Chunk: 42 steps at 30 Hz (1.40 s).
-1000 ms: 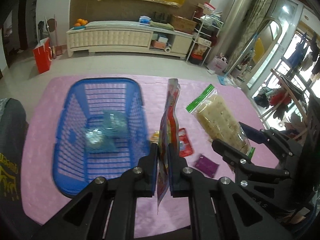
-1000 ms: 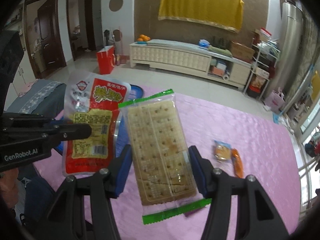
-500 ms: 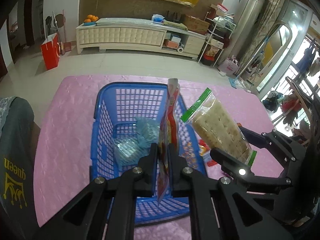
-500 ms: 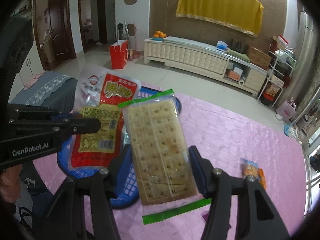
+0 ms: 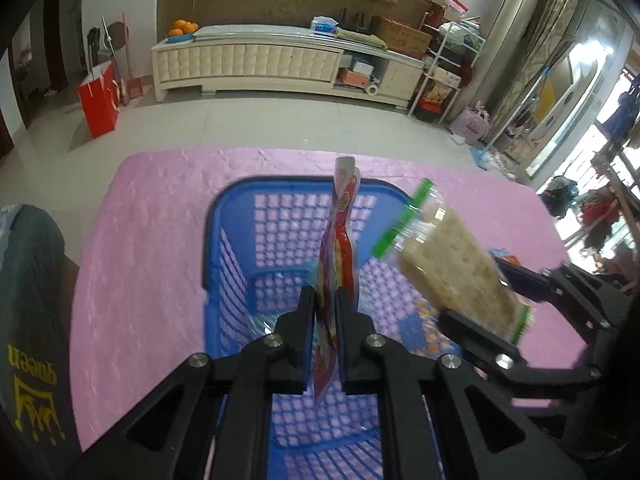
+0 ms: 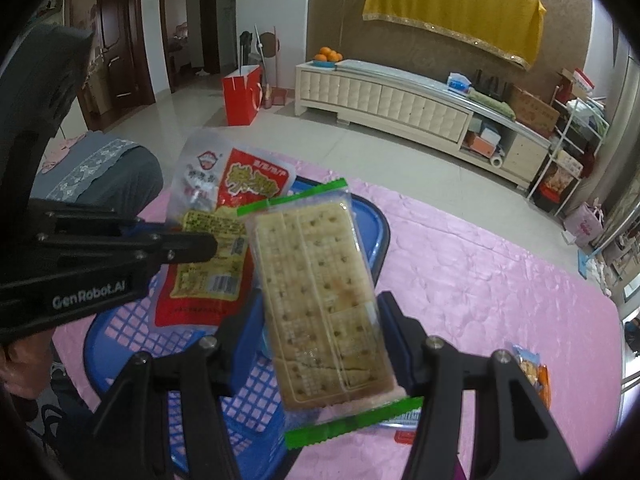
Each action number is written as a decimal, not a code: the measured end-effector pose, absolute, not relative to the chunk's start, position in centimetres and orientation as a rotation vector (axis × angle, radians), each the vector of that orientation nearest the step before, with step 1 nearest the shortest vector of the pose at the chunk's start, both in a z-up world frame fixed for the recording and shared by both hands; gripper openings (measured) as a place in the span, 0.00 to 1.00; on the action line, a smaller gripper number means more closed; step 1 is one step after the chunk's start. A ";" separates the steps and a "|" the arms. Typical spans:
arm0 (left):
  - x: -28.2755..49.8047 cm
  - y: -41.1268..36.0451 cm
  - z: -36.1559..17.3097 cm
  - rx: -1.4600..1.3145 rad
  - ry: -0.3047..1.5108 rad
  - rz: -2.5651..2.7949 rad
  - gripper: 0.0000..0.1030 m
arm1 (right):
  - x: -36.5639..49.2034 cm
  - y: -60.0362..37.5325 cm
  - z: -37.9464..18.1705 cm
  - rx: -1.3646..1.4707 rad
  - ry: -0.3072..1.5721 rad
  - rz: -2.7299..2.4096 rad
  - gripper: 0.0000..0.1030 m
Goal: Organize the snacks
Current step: 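Carry the cracker pack and red-silver bag over the blue basket, then open both tools to drop the cracker pack and red-silver bag into the basket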
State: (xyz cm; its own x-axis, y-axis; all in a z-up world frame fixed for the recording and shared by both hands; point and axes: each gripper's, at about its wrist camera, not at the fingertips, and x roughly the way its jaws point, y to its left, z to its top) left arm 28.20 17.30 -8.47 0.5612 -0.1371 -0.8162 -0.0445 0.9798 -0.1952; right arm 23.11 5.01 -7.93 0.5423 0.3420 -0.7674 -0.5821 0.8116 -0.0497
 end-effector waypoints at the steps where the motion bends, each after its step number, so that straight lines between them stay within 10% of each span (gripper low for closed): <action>1: 28.7 17.5 -8.7 -0.179 0.986 -0.031 0.13 | 23.2 4.9 -8.1 -0.314 0.837 0.557 0.59; 4: 29.0 17.7 -8.7 -0.141 0.988 -0.008 0.54 | 23.1 4.6 -8.3 -0.317 0.843 0.549 0.59; 42: 19.4 19.3 -7.0 -0.103 0.890 -0.036 0.54 | 19.0 7.6 -9.7 -0.328 0.972 0.528 0.60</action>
State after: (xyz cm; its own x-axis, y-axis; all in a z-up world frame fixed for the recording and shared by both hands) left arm 19.39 19.32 -7.00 0.6295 -0.0746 -0.7734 -0.0111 0.9944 -0.1050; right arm 18.97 7.58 -9.66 0.4533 0.2760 -0.8475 -0.5610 0.8272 -0.0306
